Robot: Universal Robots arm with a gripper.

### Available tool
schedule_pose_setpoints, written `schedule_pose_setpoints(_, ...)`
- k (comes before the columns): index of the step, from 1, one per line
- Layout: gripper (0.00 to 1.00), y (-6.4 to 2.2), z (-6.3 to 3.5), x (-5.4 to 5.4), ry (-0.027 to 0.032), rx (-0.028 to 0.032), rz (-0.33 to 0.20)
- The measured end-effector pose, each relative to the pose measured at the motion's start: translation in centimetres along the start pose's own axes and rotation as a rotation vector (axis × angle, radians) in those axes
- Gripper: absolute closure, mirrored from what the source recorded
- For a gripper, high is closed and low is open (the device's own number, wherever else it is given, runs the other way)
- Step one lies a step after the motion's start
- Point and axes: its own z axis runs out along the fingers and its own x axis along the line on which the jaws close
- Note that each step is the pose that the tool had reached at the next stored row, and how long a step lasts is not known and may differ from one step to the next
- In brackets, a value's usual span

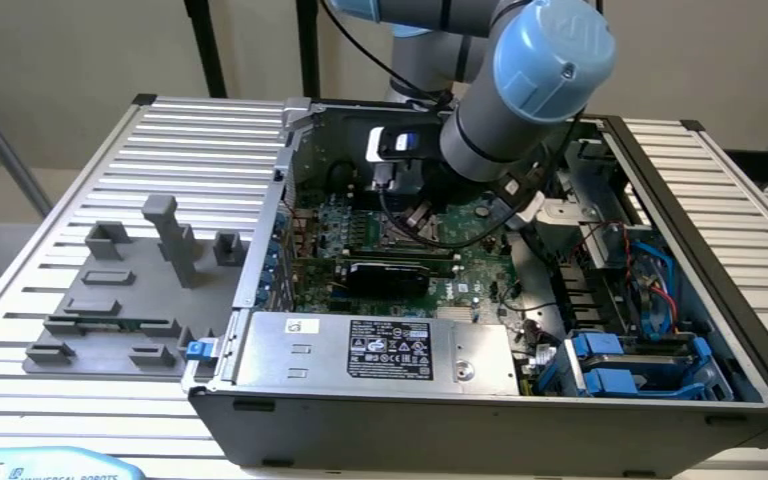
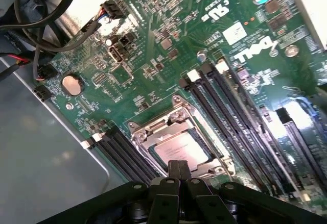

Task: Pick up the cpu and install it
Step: 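Install the second cpu locking lever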

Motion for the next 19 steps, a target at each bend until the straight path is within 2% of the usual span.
schedule_pose_setpoints(5, 0.89, -0.1, -0.82, -1.1, 0.0002, 0.0, 0.0)
schedule_pose_setpoints(19, 0.89, -1.76, -1.94, -3.9, -0.0022, -0.0056, 0.0)
